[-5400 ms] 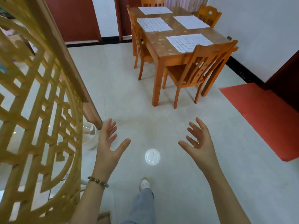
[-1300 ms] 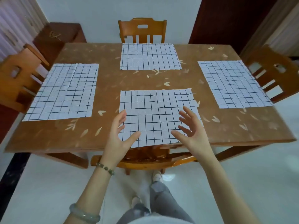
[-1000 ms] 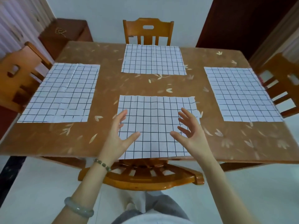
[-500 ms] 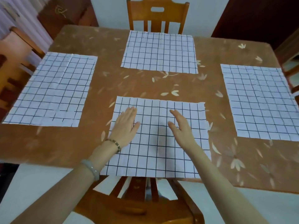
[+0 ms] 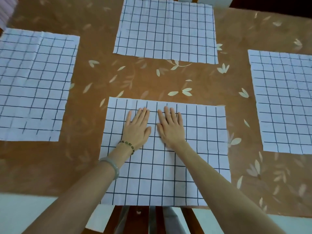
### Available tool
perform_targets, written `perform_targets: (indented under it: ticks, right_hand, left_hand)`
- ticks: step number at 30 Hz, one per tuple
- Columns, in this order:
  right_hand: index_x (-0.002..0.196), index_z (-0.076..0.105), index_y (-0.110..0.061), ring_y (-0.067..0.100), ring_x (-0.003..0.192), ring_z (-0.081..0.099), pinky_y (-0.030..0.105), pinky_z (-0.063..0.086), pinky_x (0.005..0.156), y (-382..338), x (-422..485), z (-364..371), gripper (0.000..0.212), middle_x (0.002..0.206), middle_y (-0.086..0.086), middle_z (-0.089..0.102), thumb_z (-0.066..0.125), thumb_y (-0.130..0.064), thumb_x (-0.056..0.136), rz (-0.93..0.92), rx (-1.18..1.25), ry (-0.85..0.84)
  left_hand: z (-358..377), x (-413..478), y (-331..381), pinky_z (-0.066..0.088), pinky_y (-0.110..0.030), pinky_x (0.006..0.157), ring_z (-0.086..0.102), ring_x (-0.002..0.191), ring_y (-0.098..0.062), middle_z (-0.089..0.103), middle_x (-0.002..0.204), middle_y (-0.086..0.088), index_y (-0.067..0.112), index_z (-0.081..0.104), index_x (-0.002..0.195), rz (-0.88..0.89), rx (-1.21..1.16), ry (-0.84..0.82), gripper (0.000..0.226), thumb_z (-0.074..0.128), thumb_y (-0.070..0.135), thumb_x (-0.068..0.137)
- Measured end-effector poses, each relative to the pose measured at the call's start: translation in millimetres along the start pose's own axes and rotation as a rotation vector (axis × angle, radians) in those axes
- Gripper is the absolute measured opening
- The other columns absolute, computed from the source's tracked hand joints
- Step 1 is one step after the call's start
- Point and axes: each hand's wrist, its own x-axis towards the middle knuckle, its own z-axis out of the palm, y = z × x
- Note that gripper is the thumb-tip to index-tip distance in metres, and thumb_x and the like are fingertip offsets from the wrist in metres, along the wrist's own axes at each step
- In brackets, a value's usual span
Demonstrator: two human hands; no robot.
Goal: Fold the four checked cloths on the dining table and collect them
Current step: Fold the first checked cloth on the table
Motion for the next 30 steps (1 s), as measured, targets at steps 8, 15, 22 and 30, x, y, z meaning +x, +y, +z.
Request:
perform_targets:
  ticks: [8, 15, 22, 30]
  right_hand:
    - [0.148, 0.032, -0.017, 0.034, 0.143, 0.024, 0.051, 0.015, 0.115, 7, 0, 9, 0.054, 0.154, 0.013, 0.028, 0.026, -0.04, 0.1, -0.021, -0.055, 0.063]
    - [0.149, 0.028, -0.018, 0.033, 0.143, 0.022, 0.051, 0.01, 0.115, 3, 1, 8, 0.055, 0.155, 0.012, 0.027, 0.022, -0.039, 0.099, 0.006, -0.077, 0.036]
    - [0.152, 0.016, -0.021, 0.032, 0.147, 0.007, 0.046, -0.001, 0.117, 1, 1, -4, 0.065, 0.159, 0.01, 0.01, 0.01, -0.05, 0.094, -0.004, -0.014, -0.046]
    - [0.149, -0.006, -0.022, 0.018, 0.142, -0.02, 0.039, -0.009, 0.118, 42, -48, -33, 0.106, 0.153, -0.001, -0.016, 0.017, -0.088, 0.069, -0.119, 0.155, -0.157]
  left_hand:
    - [-3, -7, -30, -0.001, -0.046, 0.117, -0.001, 0.147, -0.027, 0.002, 0.16, -0.012, 0.013, 0.007, 0.153, -0.431, -0.214, 0.044, 0.081, 0.031, 0.062, 0.093]
    - [-44, -28, -50, 0.039, -0.051, 0.095, 0.037, 0.127, -0.037, 0.038, 0.138, -0.021, 0.005, 0.038, 0.131, -0.903, -0.342, 0.037, 0.09, 0.07, 0.062, 0.07]
    - [-58, -21, -57, 0.045, -0.033, 0.063, 0.058, 0.077, -0.027, 0.061, 0.09, -0.008, 0.005, 0.051, 0.107, -0.947, -0.477, -0.102, 0.063, 0.071, 0.055, 0.075]
    - [-61, -52, -87, 0.048, -0.038, 0.087, 0.059, 0.104, -0.024, 0.06, 0.124, -0.008, 0.009, 0.059, 0.118, -0.699, -0.796, -0.312, 0.047, 0.069, 0.038, 0.083]
